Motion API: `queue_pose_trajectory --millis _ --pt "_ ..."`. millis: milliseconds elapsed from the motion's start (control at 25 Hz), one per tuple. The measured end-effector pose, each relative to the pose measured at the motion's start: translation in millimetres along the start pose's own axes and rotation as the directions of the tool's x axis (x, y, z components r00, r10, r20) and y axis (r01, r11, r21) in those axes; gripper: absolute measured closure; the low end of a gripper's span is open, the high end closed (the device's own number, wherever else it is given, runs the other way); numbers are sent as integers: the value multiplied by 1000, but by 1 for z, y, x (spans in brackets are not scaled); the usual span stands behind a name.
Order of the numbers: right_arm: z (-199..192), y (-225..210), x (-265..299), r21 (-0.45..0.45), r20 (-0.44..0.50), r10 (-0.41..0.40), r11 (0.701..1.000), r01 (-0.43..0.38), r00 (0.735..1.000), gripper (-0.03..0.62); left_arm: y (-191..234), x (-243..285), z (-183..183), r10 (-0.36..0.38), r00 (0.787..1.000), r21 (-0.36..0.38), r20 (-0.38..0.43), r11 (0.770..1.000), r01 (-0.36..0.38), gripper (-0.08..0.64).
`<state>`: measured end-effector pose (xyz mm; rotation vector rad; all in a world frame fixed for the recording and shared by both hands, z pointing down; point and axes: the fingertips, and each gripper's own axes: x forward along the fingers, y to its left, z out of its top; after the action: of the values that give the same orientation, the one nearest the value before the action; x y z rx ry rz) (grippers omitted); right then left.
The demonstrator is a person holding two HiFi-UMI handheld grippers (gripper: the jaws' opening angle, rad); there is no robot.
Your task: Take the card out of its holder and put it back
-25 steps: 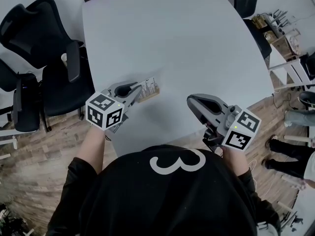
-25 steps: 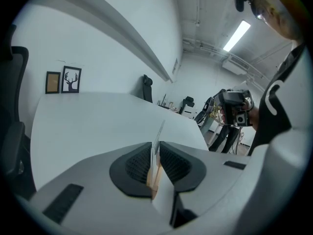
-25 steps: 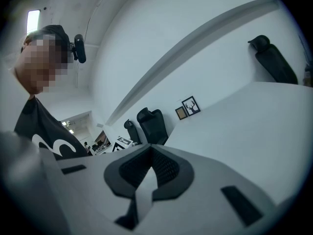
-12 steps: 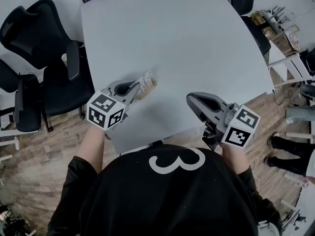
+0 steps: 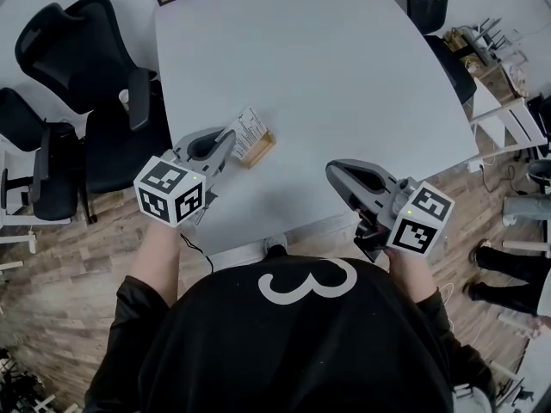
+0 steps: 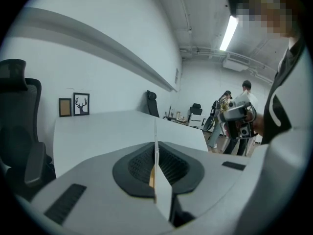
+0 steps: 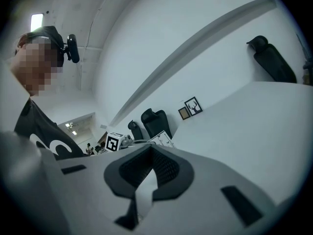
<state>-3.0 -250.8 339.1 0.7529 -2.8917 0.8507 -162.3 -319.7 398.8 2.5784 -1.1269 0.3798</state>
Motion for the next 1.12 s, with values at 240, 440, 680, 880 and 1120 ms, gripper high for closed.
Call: queue_pose_trajectory --millis 240,440,680,880,1120 --pt "-5 29 -10 -26 -4 45 999 -45 999 584 -23 -47 29 43 993 -36 106 999 -40 535" --pt "-9 49 -26 -46 -5 82 996 -82 997 583 -60 -82 50 63 982 -48 179 997 -55 535" --pt "-19 81 -45 -72 -9 126 989 -126 992 583 -110 -128 65 60 966 -52 250 997 -48 535" --pt "-33 103 -71 -90 -9 155 984 -155 988 583 -155 -155 64 60 950 -88 306 996 -34 535" --pt "-65 139 -137 -128 7 188 974 -186 982 584 -244 -182 32 80 947 -72 310 996 -61 535"
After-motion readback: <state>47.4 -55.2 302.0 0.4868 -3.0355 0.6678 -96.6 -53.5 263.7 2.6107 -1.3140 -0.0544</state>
